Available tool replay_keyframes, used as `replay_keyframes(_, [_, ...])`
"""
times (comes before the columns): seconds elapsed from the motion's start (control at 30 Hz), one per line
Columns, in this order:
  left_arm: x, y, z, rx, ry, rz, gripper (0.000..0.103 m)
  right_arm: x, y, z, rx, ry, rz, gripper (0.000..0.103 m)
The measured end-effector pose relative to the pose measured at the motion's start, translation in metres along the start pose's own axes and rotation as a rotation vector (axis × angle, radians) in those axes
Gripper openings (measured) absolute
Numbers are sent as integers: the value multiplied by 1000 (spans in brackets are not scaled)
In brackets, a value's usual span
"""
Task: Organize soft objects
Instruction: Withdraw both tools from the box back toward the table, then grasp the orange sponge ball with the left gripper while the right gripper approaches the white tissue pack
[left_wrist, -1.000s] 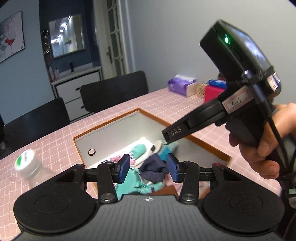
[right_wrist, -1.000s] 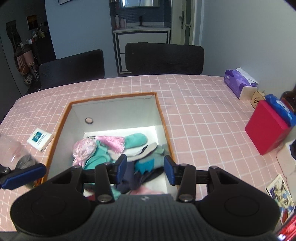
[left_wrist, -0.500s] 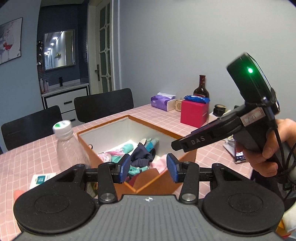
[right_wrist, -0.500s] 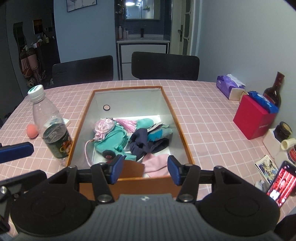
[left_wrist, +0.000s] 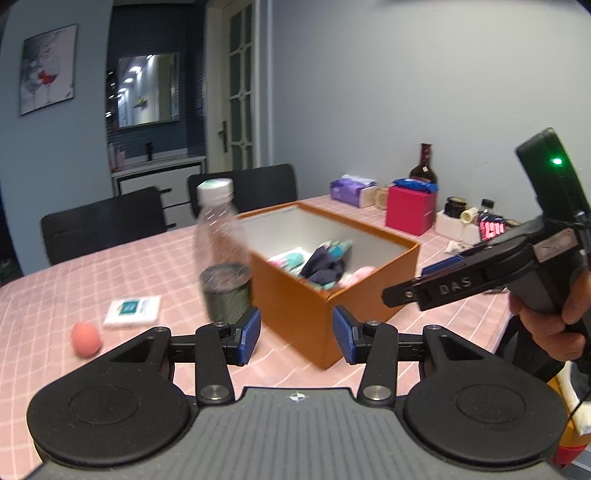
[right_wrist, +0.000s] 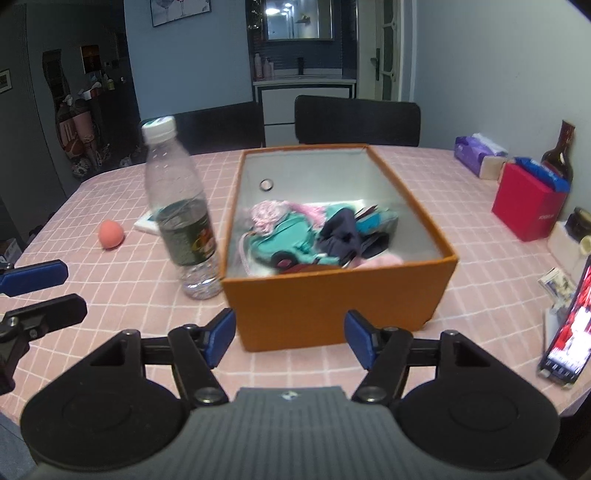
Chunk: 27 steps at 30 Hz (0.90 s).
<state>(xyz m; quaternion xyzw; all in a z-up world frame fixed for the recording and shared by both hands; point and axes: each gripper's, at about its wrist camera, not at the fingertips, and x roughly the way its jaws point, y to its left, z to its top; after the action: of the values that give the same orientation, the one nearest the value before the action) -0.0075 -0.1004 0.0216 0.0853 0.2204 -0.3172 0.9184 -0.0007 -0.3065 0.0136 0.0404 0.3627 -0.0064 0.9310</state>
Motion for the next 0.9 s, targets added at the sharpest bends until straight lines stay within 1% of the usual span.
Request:
replay_keyframes(0.1, [-7, 11, -13, -18, 11, 29, 53, 5, 12, -10, 19, 10, 20, 65])
replay_keyframes(0.33, [-17, 38, -39, -67, 36, 108, 53, 19, 51, -20, 4, 6, 47, 65])
replay_keyframes(0.43, [-22, 53, -49, -95, 42, 141, 53, 29, 73, -21, -13, 18, 83, 65])
replay_keyframes(0.57, [-28, 78, -58, -120, 36, 179, 53, 45, 108, -18, -68, 16, 122, 65])
replay_keyframes(0.73, [-30, 112, -61, -107, 27, 218, 53, 67, 149, -8, -122, -7, 167, 64])
replay_keyframes(0.83, [-24, 135, -60, -86, 29, 203, 53, 84, 174, 0, -159, -20, 180, 64])
replay_keyframes(0.9, [-16, 149, -58, -72, 43, 209, 53, 97, 191, 7, -192, -22, 178, 64])
